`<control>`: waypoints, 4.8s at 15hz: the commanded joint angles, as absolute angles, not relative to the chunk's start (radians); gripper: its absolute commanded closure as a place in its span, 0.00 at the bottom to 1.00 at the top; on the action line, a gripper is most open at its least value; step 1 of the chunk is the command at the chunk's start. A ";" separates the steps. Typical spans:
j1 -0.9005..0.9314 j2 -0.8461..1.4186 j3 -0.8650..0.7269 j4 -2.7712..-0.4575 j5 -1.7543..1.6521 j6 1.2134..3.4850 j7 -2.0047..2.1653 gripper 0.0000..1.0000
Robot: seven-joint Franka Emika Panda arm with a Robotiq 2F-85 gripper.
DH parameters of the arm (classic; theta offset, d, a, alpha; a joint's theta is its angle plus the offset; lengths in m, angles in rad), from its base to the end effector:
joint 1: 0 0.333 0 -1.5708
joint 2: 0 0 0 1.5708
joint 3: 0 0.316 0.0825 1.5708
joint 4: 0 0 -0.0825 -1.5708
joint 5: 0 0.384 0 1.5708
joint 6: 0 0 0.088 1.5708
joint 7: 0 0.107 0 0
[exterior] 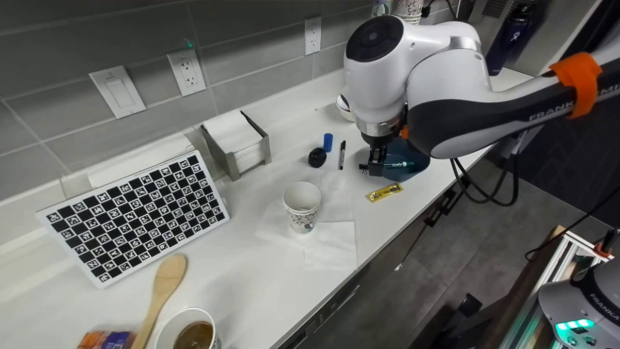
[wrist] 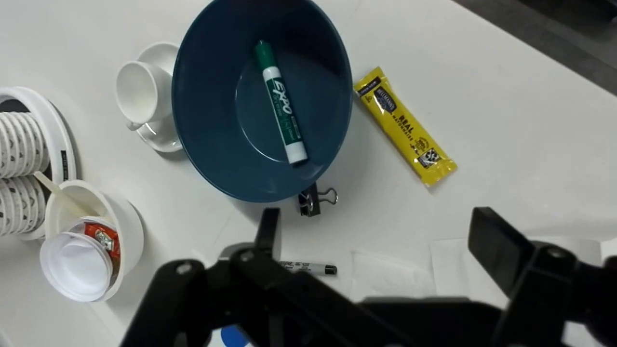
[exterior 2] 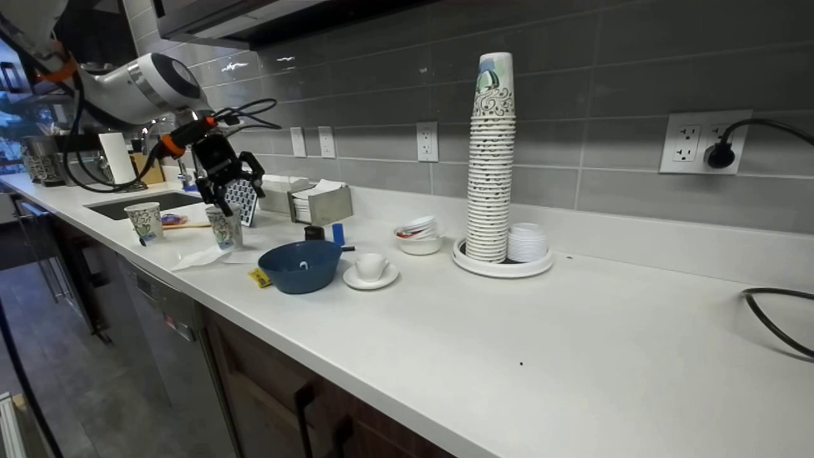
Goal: Pu the black cap in the blue bowl
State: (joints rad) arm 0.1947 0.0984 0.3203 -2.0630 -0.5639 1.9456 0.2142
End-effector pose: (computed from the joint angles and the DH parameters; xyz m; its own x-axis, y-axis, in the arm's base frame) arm 0.4946 0.2359 0.3809 0.8522 0.4995 -0.1555 0.5096 -0.7254 0.4627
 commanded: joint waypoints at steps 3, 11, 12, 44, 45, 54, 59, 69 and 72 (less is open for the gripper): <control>0.194 0.149 0.258 -2.049 -0.492 2.087 -0.026 0.00; 0.175 0.270 0.158 -2.019 -0.494 2.182 -0.182 0.00; 0.176 0.285 0.153 -2.015 -0.491 2.187 -0.183 0.00; 0.198 0.442 0.090 -1.868 -0.499 2.135 -0.196 1.00; 0.204 0.411 0.094 -1.882 -0.502 2.135 -0.188 0.99; 0.180 0.171 0.120 -1.972 -0.440 2.147 -0.141 1.00; 0.135 0.117 0.069 -1.995 -0.480 2.002 -0.109 1.00; 0.071 0.162 0.046 -1.973 -0.409 1.912 -0.177 0.45; 0.054 0.112 0.050 -1.993 -0.341 1.959 -0.274 0.24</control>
